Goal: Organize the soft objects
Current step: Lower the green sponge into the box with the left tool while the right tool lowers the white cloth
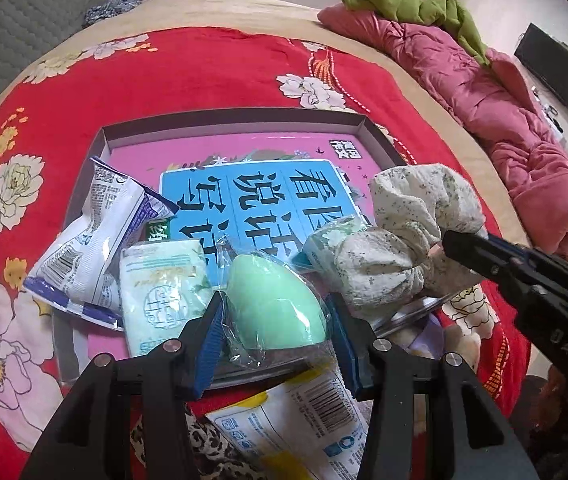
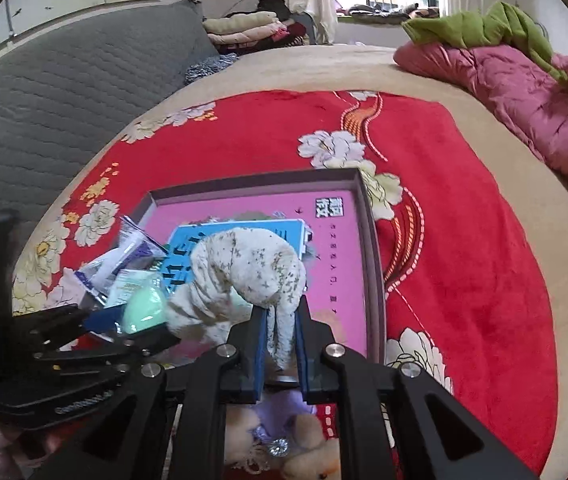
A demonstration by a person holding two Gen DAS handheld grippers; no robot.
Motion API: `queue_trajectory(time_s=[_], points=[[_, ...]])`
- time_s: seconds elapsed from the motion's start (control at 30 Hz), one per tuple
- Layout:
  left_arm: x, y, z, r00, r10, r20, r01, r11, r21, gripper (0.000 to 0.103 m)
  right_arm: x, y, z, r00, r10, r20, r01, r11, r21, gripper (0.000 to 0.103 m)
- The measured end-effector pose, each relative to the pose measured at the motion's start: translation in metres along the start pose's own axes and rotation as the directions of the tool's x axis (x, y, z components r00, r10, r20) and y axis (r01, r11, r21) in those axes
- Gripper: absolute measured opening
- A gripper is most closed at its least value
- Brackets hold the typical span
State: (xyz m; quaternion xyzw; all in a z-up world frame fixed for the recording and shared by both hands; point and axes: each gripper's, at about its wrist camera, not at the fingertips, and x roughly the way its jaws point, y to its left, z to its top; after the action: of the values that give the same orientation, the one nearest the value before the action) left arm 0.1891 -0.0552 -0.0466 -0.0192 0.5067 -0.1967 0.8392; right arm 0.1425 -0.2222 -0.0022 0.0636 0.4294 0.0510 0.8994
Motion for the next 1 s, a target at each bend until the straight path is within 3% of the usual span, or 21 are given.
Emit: queue_trajectory(time_s=[0.1,0.27,0.57,0.83,1.0], points=[[-0.001,-0.001,0.0,1.0,-0.001,-0.002,0.001,1.0,0.005,0.051,-0.002,0.0,0.004,0.999,0.04,-0.018,-0.04,0.999,0.03,0.013],[-0.001,-0.002,0.0,1.0,0.0,-0.005,0.0,1.0,-0.001,0.051,0.017,0.001,0.001,0.997,-0.025,-0.07,0.026,0.999,0.022,0.013],[0.0,-0.001,0.001,1.0,-0.002,-0.003,0.002,1.0,-0.006,0.051,0.032,-0.003,0.003,0.993,-0.108,-0.048,0.108,0.994,-0.006,0.013],[0.005,0.0,0.001,1.0,0.0,-0.002,0.0,1.0,-0.016,0.052,0.037,-0.009,0.002,0.991,-0.124,-0.043,0.124,0.992,-0.009,0.019],[0.006,-0.001,0.001,1.0,0.001,0.001,-0.001,1.0,-0.013,0.052,0.034,-0.016,0.001,0.986,-0.161,-0.034,0.161,0.987,0.001,0.029]])
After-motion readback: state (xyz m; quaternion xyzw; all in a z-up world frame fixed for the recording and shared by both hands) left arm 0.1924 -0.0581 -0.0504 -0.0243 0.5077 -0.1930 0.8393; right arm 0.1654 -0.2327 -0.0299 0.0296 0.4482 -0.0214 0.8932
